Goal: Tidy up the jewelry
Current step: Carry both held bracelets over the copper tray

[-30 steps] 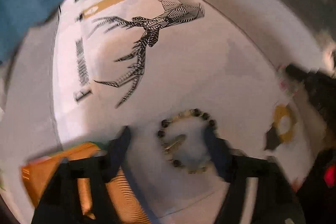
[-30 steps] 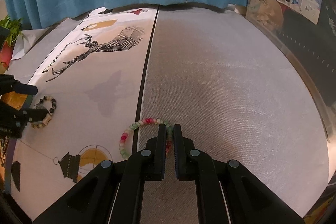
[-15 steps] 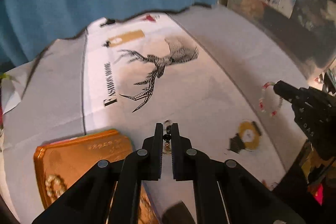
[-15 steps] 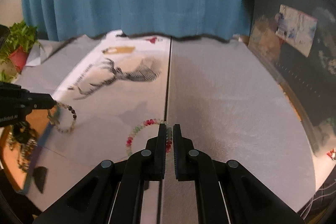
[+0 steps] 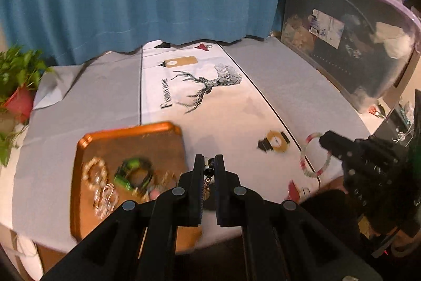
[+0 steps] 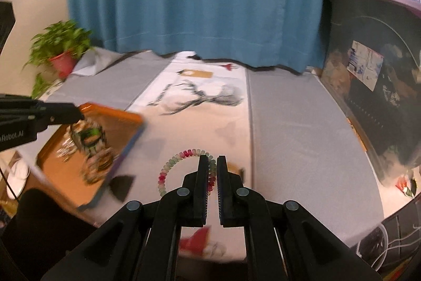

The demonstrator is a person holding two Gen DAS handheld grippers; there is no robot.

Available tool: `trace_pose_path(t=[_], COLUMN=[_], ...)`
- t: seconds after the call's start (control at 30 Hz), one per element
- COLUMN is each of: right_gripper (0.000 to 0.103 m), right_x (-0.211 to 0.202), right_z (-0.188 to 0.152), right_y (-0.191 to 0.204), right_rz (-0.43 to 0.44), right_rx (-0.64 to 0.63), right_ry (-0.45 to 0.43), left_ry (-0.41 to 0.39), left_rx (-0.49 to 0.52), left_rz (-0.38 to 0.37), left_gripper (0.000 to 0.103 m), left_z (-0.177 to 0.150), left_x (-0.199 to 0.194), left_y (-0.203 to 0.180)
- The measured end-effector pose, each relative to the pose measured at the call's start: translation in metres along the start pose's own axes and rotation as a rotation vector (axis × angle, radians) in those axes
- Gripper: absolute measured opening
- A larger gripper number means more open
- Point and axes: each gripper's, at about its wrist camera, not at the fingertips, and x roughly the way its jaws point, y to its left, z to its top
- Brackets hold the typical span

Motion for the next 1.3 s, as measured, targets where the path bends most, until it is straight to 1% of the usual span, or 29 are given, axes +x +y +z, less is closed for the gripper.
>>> trace_pose_path(t=[0.1, 0.2, 0.37, 0.6, 0.73, 0.83, 0.93, 1.1, 1.3], right_gripper=[0.006, 0.006, 0.006, 0.006, 0.006, 0.006, 0.006, 0.006, 0.006], right_x=[-0.023, -0.040, -0.064, -0.088, -0.092, -0.088, -0.075, -0.038, 0.013], right_z=[-0.017, -0.033, -0.059, -0.086, -0.089, -0.083, -0.070, -0.039, -0.002], right_y=[0.026, 0.048, 0.082, 0.120, 0.134, 0.143, 0.150, 0.163, 0.176], right_rz=[0.037, 0.069, 0.116, 0.197, 0.219, 0.226, 0.226, 0.221, 0.223], right_rx=[-0.036, -0.071, -0.122, -0.186, -0.217, -0.236, -0.248, -0.248, -0.225], right_ry=[0.004, 0.011, 0.029, 0.040, 0.042, 0.037, 0.029, 0.017, 0.004], left_ry=[-0.006, -0.012, -0.019, -0.021, -0.015, -0.016, -0.026, -0.036, -0.035], left_rx=[-0.010, -0.034, -0.060, -0.115, -0.138, -0.147, -0.152, -0.159, -0.160], left_rz=[0.006, 0.006, 0.030, 0.052, 0.054, 0.063, 0.078, 0.116, 0.142], left_gripper=[0.005, 0.005, 0.005, 0.005, 0.005, 0.005, 0.005, 0.005, 0.005], left_z=[-0.020, -0.045, -0.084, -0.128, -0.139, -0.135, -0.124, -0.096, -0.063], left_x=[-0.023, -0.047, -0.077, -0.104, -0.109, -0.106, -0.098, -0.071, -0.033], left_y=[0.006, 0.013, 0.022, 0.036, 0.045, 0.055, 0.070, 0.096, 0.124])
